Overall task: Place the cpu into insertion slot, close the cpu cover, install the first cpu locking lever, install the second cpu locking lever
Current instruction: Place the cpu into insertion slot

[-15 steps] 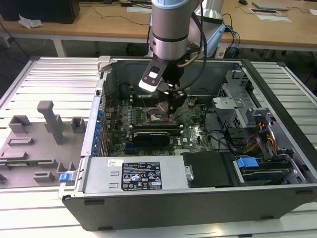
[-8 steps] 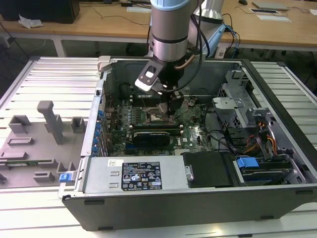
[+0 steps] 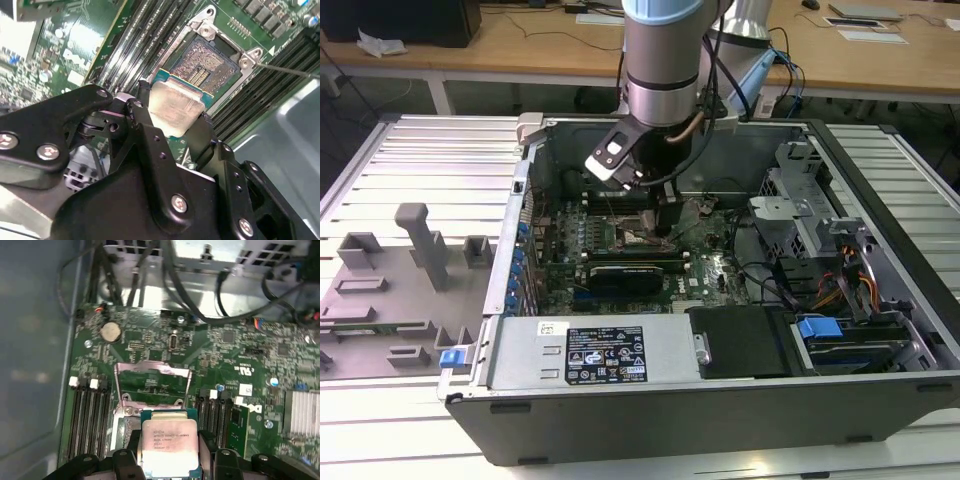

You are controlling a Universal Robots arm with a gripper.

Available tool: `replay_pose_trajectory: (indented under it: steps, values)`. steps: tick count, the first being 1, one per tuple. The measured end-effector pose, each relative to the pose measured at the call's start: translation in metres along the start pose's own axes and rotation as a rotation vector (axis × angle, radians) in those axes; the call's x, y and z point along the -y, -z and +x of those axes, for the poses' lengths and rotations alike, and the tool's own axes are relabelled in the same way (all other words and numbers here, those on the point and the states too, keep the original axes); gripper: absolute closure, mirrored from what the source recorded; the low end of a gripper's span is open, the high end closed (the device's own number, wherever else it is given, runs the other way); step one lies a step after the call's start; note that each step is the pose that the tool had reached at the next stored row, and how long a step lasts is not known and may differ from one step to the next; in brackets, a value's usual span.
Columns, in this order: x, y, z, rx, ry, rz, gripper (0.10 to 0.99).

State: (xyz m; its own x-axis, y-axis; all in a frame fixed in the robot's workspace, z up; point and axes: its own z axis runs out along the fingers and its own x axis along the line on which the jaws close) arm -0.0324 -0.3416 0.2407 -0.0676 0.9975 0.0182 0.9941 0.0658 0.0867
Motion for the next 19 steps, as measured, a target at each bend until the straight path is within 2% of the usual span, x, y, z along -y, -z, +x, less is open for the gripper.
replay_pose_trajectory:
  steps: [3, 11, 19]
  values:
    - [0.0007, -0.0013, 0.0007, 0.0033, -0.037, -0.001, 0.549]
    - [0.0088, -0.0075, 0.0082, 0.0035, -0.040, -0.001, 0.549]
    - [0.0168, -0.0135, 0.0112, 0.0039, -0.044, -0.001, 0.549]
